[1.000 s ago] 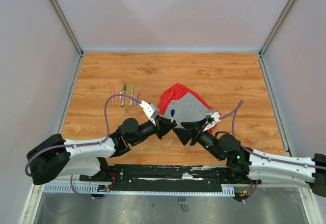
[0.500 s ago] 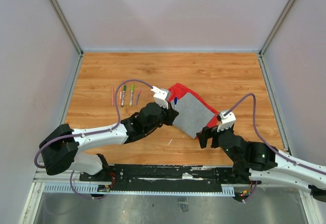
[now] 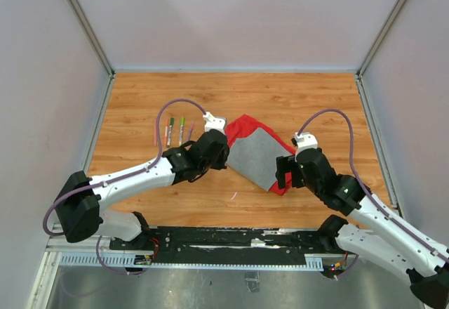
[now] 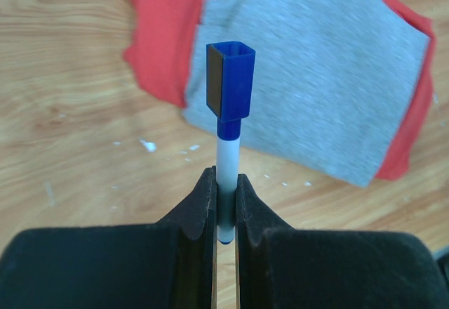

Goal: Insert the pens into the pen caps
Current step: Place the pen at the center of the board, then reset both arms

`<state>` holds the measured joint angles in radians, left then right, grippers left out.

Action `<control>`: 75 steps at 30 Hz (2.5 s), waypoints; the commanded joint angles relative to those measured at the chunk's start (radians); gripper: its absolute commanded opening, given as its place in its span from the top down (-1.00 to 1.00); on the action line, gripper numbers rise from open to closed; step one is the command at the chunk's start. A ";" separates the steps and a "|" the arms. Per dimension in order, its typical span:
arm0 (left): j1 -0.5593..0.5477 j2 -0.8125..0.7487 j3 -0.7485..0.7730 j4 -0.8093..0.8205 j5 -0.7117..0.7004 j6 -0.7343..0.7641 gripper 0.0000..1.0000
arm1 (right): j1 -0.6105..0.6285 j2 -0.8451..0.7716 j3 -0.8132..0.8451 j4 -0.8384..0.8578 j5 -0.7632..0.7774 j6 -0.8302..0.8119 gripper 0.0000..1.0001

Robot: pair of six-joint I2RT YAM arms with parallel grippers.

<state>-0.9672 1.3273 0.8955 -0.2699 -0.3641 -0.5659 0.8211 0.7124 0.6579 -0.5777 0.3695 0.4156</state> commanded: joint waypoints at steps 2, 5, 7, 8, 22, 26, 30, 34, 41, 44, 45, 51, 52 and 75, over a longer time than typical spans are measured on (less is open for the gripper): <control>0.135 0.032 0.075 -0.140 0.080 0.038 0.99 | -0.115 -0.070 -0.069 0.033 -0.312 0.001 -0.98; 0.192 0.095 0.125 -0.188 0.069 0.084 0.99 | -0.114 -0.143 -0.114 0.033 -0.343 0.027 -0.97; 0.231 0.151 0.161 -0.229 0.064 0.113 0.99 | -0.113 -0.187 -0.148 0.045 -0.366 0.061 -0.97; 0.252 0.185 0.179 -0.234 0.070 0.130 0.99 | -0.113 -0.207 -0.164 0.063 -0.388 0.067 -0.97; 0.420 0.434 0.311 -0.210 0.121 0.287 0.99 | -0.113 -0.207 -0.181 0.049 -0.357 0.123 -0.97; 0.453 0.500 0.372 -0.222 0.137 0.315 0.99 | -0.114 -0.186 -0.193 0.060 -0.364 0.124 -0.97; 0.475 0.556 0.419 -0.238 0.131 0.326 0.98 | -0.114 -0.181 -0.199 0.065 -0.363 0.125 -0.97; 0.489 0.593 0.432 -0.230 0.132 0.339 0.88 | -0.113 -0.184 -0.210 0.071 -0.377 0.127 -0.97; 0.499 0.627 0.442 -0.219 0.120 0.342 0.47 | -0.114 -0.179 -0.212 0.068 -0.367 0.132 -0.97; 0.502 0.628 0.435 -0.215 0.112 0.336 0.32 | -0.113 -0.175 -0.207 0.052 -0.331 0.146 -0.97; 0.502 0.627 0.434 -0.215 0.109 0.334 0.29 | -0.113 -0.172 -0.204 0.050 -0.330 0.144 -0.97; 0.502 0.600 0.423 -0.210 0.119 0.325 0.25 | -0.113 -0.147 -0.179 0.030 -0.311 0.148 -0.97; 0.502 0.587 0.416 -0.207 0.122 0.322 0.25 | -0.113 -0.142 -0.174 0.024 -0.306 0.150 -0.97; 0.483 -0.651 -0.079 -0.141 0.152 0.283 -0.99 | -0.113 -0.364 0.044 0.051 -0.194 -0.077 -0.97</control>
<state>-0.4847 0.7635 0.8375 -0.3374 -0.1787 -0.2821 0.7136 0.4149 0.6880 -0.5701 0.1017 0.4301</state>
